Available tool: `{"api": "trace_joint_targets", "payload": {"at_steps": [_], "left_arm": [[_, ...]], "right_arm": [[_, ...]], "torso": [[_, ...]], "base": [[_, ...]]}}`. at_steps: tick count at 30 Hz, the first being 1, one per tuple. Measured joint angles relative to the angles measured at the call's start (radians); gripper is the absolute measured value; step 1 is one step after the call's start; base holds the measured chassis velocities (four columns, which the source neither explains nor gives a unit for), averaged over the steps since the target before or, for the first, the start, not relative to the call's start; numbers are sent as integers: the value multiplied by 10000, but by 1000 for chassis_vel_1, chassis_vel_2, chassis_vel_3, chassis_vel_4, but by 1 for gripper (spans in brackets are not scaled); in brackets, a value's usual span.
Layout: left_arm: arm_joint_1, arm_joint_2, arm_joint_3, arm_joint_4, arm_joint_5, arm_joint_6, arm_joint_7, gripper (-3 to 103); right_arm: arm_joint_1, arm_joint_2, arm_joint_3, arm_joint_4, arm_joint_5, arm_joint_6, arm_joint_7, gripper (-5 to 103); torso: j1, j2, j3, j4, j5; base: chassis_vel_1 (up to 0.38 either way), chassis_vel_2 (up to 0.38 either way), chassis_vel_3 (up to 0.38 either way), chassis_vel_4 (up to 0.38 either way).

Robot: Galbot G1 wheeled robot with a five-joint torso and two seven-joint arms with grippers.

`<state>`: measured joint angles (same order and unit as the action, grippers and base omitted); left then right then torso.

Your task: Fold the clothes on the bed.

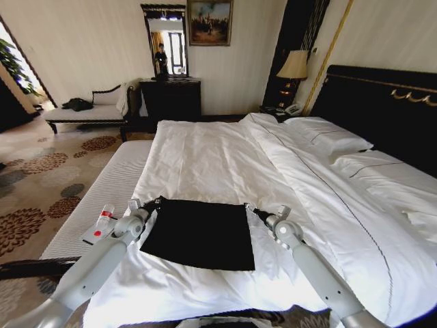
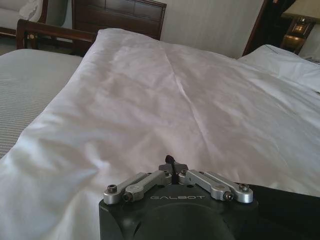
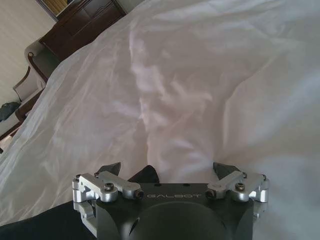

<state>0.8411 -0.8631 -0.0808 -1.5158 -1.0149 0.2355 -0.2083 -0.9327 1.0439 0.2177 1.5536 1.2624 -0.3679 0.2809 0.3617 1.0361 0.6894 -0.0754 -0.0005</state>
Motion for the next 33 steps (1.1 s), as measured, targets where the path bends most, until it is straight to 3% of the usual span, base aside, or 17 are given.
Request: {"api": "trace_joint_targets", "payload": {"at_steps": [20, 28, 33], "left_arm": [[-116, -2, 82, -6, -21, 13, -90, 1], [-114, -24, 98, -7, -41, 15, -90, 1], [-115, 4, 106, -43, -49, 18, -90, 1]], "right_arm": [[382, 426, -529, -379, -115, -175, -198, 101], [384, 375, -584, -331, -97, -219, -202, 76], [371, 336, -624, -260, -79, -223, -203, 54]], "torso": [[-1, 1, 0, -1, -1], [-1, 0, 0, -1, 0], [0, 0, 0, -2, 0]], "base": [[0, 0, 0, 0], [0, 0, 0, 0], [0, 0, 0, 0]]}}
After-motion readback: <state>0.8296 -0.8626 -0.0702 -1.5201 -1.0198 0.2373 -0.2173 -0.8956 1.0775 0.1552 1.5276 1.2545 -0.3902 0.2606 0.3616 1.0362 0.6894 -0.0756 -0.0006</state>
